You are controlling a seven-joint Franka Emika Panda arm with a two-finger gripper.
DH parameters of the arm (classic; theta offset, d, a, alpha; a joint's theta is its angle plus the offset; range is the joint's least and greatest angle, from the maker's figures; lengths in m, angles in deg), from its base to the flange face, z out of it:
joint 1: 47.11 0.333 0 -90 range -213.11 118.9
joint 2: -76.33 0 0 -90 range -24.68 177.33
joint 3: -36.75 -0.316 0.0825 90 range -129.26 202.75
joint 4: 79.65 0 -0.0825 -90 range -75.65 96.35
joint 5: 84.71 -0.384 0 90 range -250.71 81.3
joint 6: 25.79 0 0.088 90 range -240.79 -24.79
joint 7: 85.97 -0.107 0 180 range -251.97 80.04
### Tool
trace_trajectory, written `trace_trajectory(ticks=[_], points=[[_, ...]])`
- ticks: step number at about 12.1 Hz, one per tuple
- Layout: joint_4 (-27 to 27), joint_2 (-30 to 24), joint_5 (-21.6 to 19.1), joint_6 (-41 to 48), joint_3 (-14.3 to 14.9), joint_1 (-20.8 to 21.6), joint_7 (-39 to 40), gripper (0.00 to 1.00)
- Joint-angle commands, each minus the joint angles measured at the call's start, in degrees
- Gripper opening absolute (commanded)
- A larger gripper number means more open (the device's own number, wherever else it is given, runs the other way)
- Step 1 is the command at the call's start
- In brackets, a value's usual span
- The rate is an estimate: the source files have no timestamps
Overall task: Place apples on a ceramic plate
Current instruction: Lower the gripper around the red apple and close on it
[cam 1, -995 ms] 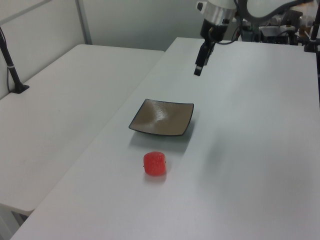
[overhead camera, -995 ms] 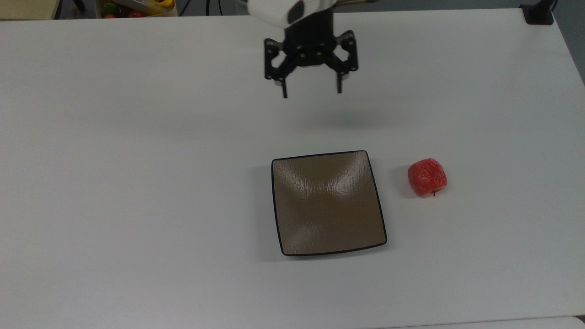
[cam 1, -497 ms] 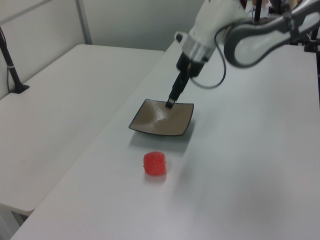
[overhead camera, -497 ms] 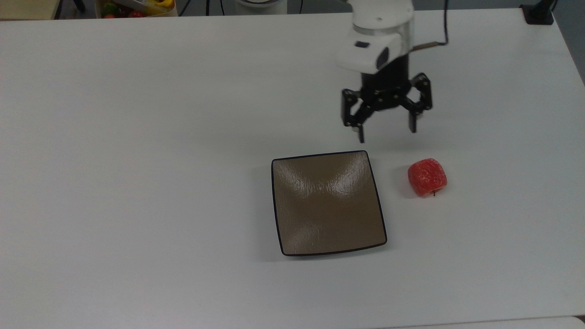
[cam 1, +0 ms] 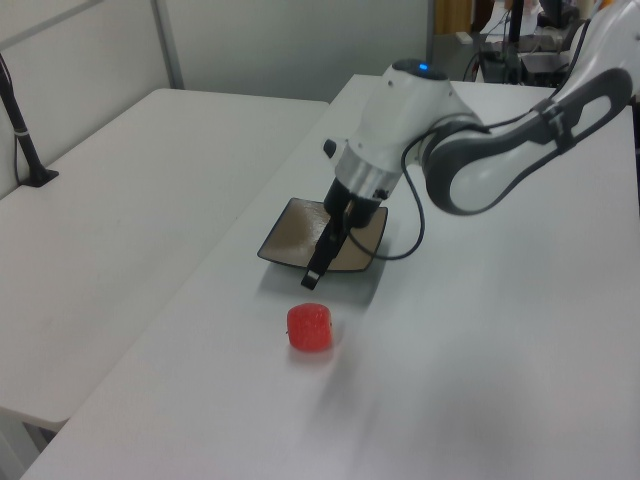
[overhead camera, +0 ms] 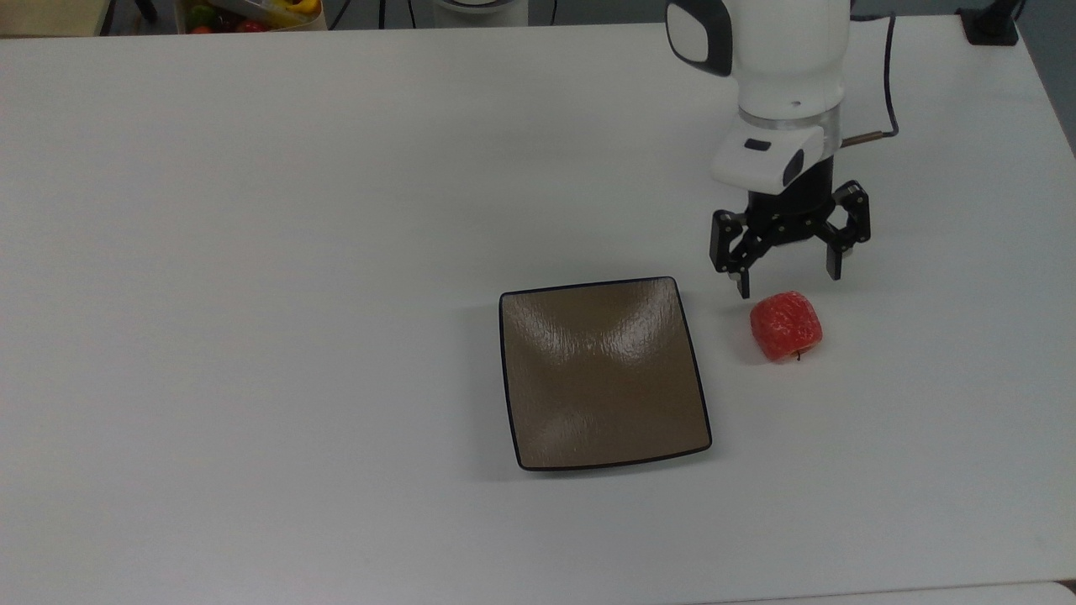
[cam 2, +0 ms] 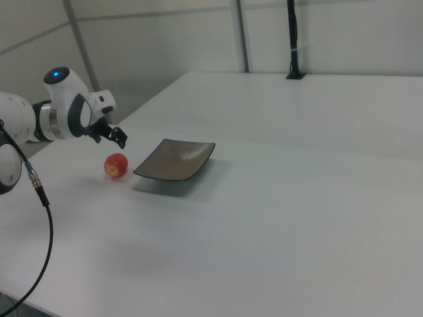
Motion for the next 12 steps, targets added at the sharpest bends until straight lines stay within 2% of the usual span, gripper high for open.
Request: trace_trajectory(ticks=[1,8,10,11,12], points=[[-2.29,5.35,3.0,-6.33,1.31,1.93,-1.75,1.0],[-3.79,10.19,10.12,-8.72,1.22,2.38,-7.01,0.99],[-3.79,10.38,12.66,-8.63,0.96,2.38,-8.68,0.61],[-3.79,10.38,12.85,-8.63,0.87,2.38,-9.65,0.46],[-3.88,10.38,13.03,-8.63,0.87,2.29,-10.35,0.45]])
